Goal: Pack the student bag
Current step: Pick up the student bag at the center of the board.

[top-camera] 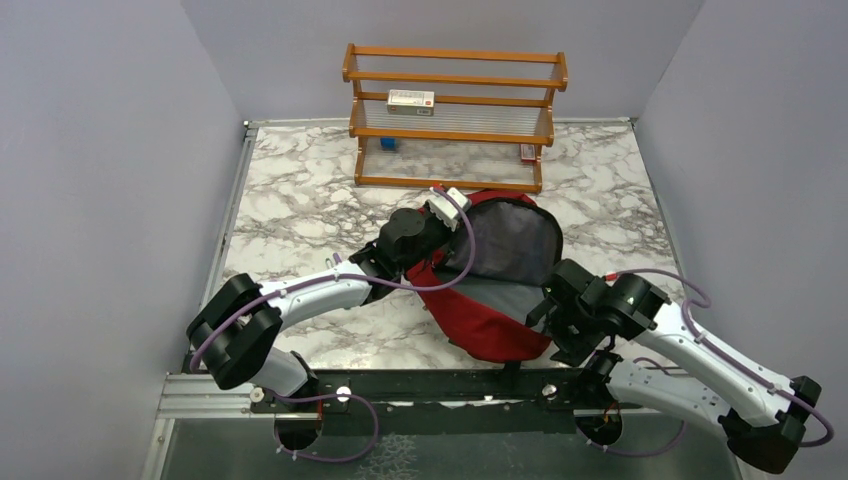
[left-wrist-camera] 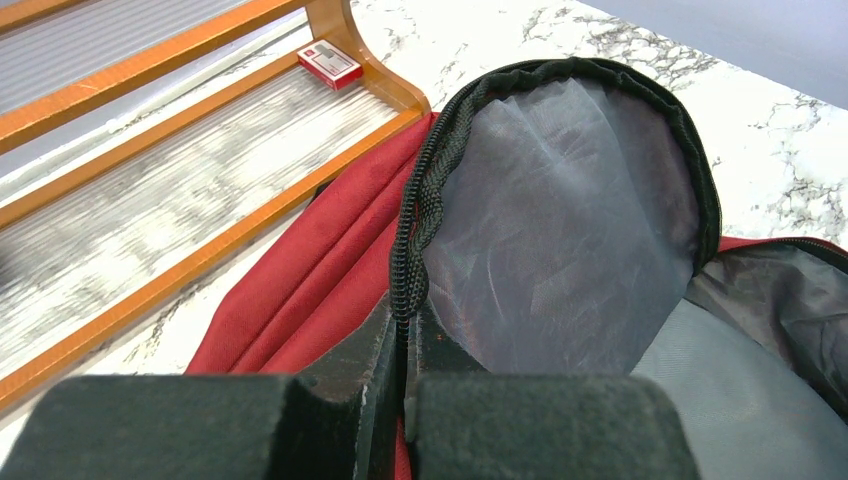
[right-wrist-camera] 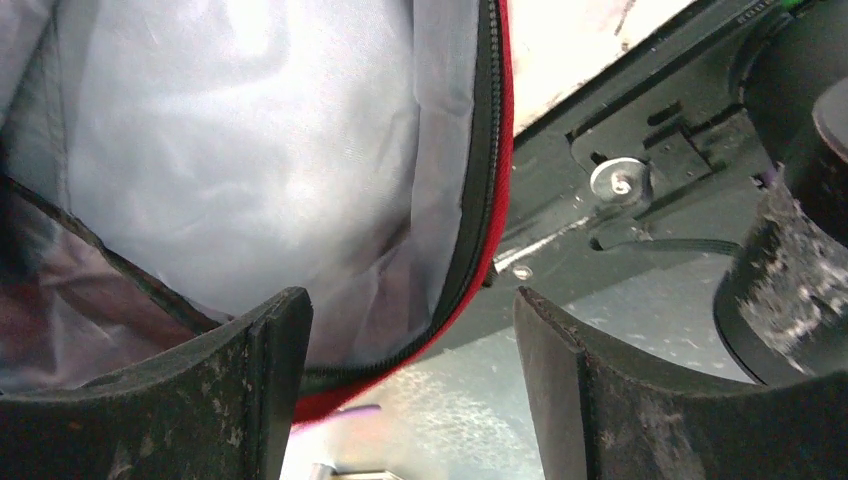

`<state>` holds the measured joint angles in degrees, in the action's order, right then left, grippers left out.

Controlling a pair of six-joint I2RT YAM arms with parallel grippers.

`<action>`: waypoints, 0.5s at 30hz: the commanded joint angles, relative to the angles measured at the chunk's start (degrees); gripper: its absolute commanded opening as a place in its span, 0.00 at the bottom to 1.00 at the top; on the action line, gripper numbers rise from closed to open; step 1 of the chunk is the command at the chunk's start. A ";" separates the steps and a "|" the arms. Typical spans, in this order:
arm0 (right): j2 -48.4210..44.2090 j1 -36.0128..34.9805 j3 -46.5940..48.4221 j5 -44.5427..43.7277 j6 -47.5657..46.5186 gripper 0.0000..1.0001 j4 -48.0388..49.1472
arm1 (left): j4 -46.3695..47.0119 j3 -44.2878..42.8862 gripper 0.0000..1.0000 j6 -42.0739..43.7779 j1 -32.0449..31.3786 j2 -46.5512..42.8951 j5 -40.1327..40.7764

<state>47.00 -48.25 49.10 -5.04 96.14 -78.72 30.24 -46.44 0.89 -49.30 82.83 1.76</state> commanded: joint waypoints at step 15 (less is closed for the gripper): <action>-2.76 0.26 -9.17 -10.35 11.29 0.30 13.82 | -3.98 -5.10 0.01 -2.63 -0.10 -1.01 2.88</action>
<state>44.29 -48.25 35.75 -7.97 107.83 -66.06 27.07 -47.83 0.75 -49.30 82.96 1.89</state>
